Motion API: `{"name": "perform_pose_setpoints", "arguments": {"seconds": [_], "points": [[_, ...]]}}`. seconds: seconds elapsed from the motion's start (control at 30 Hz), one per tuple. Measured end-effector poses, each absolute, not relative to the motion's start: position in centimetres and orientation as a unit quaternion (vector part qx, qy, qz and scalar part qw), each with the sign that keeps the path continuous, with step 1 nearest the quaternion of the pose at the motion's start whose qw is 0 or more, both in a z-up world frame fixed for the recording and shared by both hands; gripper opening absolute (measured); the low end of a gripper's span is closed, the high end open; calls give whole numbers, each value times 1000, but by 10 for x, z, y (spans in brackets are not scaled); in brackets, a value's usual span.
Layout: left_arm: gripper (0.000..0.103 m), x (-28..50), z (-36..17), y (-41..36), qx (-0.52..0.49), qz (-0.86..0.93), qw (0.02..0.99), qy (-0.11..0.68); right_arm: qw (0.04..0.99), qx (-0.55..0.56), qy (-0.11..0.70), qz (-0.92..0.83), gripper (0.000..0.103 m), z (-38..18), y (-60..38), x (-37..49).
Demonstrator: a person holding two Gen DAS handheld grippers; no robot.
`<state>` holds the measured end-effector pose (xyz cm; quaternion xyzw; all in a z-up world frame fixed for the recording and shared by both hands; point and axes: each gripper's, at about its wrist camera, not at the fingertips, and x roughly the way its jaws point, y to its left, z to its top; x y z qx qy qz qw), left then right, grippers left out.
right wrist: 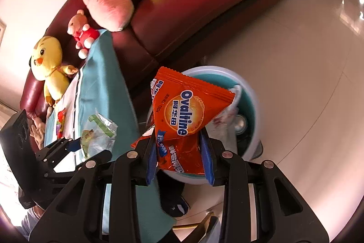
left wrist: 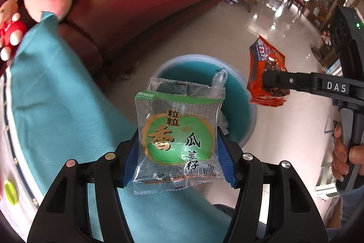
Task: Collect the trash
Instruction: 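Carry both packets over the teal bin and open both tools to drop them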
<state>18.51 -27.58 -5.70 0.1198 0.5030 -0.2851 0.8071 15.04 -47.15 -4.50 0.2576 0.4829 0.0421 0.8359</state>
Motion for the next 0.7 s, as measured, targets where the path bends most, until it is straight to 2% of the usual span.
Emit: {"name": "perform_pose_setpoints", "arguments": {"seconds": [0.33,0.4,0.47,0.7], "points": [[68,204,-89,-319,133,-298,784,528,828,277,487,18,32,-58,-507,146],[83,207,-92,-322,136,-293,784,530,825,283,489,16,32,-62,-512,146],[91,209,-94,-322,138,-287,786,529,823,286,491,12,32,-64,-514,146],[93,205,-98,-309,139,-277,784,538,819,283,499,13,32,-69,-510,152]]}}
